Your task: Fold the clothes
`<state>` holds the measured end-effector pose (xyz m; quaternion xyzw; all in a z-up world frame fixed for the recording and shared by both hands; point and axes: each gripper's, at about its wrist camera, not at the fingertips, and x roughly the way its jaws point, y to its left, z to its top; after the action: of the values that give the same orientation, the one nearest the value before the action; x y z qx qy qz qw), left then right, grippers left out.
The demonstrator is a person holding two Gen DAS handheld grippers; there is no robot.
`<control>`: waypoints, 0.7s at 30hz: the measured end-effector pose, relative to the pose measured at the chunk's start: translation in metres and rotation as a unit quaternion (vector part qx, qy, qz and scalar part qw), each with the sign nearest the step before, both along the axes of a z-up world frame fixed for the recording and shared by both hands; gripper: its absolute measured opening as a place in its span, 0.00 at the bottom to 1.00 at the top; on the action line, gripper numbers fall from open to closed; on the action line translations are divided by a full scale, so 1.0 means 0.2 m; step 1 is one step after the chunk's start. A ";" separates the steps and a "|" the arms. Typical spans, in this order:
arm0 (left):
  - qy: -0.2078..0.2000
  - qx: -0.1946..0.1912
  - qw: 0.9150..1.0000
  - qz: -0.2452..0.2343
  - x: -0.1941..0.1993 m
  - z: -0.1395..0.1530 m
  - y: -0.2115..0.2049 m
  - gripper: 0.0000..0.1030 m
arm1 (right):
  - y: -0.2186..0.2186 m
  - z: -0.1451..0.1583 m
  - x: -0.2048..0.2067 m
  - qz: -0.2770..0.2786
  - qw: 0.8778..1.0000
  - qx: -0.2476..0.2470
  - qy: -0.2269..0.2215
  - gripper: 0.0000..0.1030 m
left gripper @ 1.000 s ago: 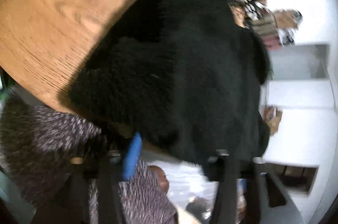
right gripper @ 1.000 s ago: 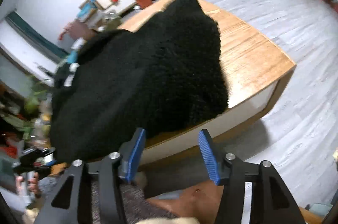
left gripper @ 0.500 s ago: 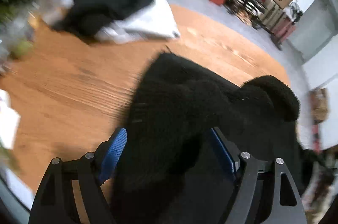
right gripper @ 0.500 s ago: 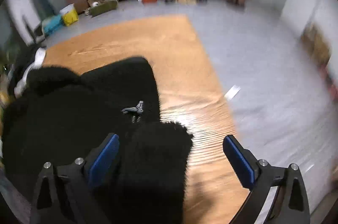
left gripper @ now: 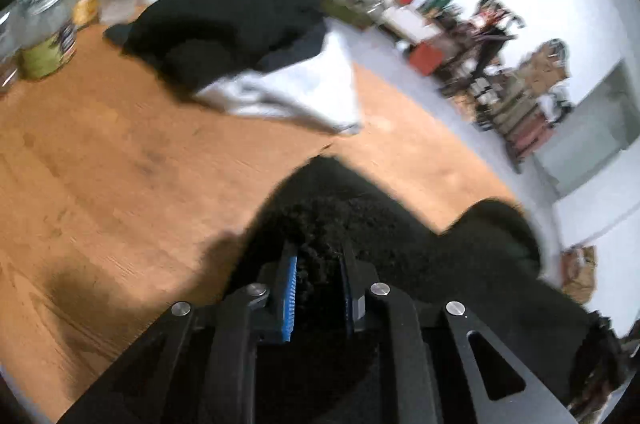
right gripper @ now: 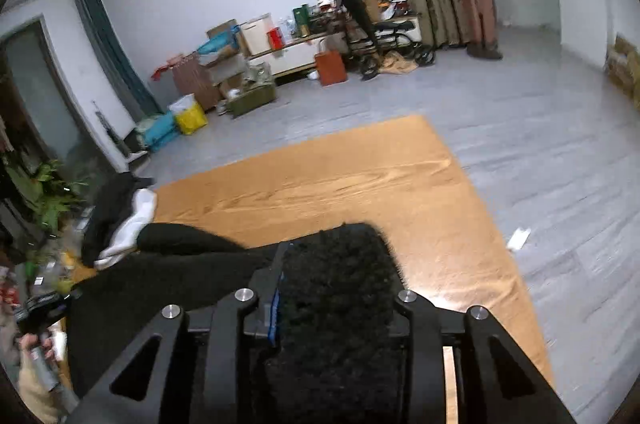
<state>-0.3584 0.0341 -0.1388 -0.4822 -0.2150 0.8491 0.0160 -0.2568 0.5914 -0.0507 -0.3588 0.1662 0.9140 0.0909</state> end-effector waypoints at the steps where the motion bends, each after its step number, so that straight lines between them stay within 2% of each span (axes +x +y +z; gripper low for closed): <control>1: -0.006 -0.010 1.000 -0.002 -0.01 -0.03 0.01 0.23 | 0.02 -0.07 -0.06 -0.012 1.000 0.007 -0.023 0.51; 3: -0.008 -0.029 1.000 -0.004 0.00 -0.05 0.02 0.43 | 0.10 -0.34 -0.17 -0.055 0.991 0.008 -0.121 0.59; 4: -0.004 -0.038 0.999 -0.002 0.01 -0.02 0.03 0.47 | 0.14 -0.44 -0.18 -0.071 0.986 0.001 -0.152 0.57; 5: -0.001 -0.047 0.999 0.000 0.02 0.01 0.03 0.54 | 0.18 -0.52 -0.20 -0.086 0.982 -0.012 -0.170 0.57; 6: -0.008 -0.039 0.999 0.015 0.03 0.05 0.00 0.58 | 0.22 -0.53 -0.18 -0.097 0.984 -0.044 -0.144 0.60; 8: -0.011 -0.020 0.999 0.040 0.05 0.18 -0.03 0.59 | 0.29 -0.43 -0.11 -0.131 0.985 -0.074 -0.080 0.65; 10: 0.004 -0.009 0.999 0.053 0.08 0.35 -0.01 0.60 | 0.34 -0.24 0.00 -0.186 0.982 -0.032 -0.021 0.84; 11: 0.012 -0.004 0.998 0.059 0.10 0.43 0.01 0.67 | 0.32 -0.14 0.04 -0.217 0.976 0.005 -0.002 0.90; 12: 0.010 -0.054 0.998 0.018 0.09 0.50 0.12 0.73 | 0.28 -0.03 0.07 -0.223 0.974 0.033 0.012 0.91; 13: 0.006 -0.115 0.993 -0.033 0.08 0.57 0.26 0.73 | 0.22 0.03 0.06 -0.196 0.980 0.043 0.001 0.90; 14: -0.001 -0.152 0.985 -0.080 0.07 0.59 0.36 0.73 | 0.14 0.05 0.03 -0.146 0.988 0.043 -0.036 0.87; 16: -0.047 -0.206 0.956 -0.204 0.02 0.51 0.60 0.72 | -0.01 0.08 -0.03 -0.043 0.992 0.043 -0.108 0.67; 17: -0.085 -0.232 0.942 -0.229 -0.03 0.41 0.66 0.67 | -0.11 0.05 -0.06 0.022 0.989 0.043 -0.137 0.66; 18: -0.125 -0.258 0.926 -0.247 -0.08 0.30 0.71 0.62 | -0.20 0.01 -0.08 0.083 0.982 0.042 -0.165 0.60; 19: -0.163 -0.281 0.912 -0.249 -0.13 0.17 0.72 0.62 | -0.26 -0.06 -0.12 0.119 0.974 0.042 -0.189 0.52; 20: -0.200 -0.302 0.899 -0.248 -0.18 0.04 0.72 0.64 | -0.31 -0.14 -0.15 0.128 0.968 0.046 -0.212 0.52; 21: -0.211 -0.280 0.905 -0.241 -0.21 -0.01 0.69 0.66 | -0.30 -0.23 -0.20 0.116 0.965 0.047 -0.232 0.53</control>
<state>-0.4004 0.1722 -0.1402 -0.6719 0.1564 0.7229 0.0385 -0.2969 0.5310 -0.0961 -0.5734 0.0551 0.8166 0.0372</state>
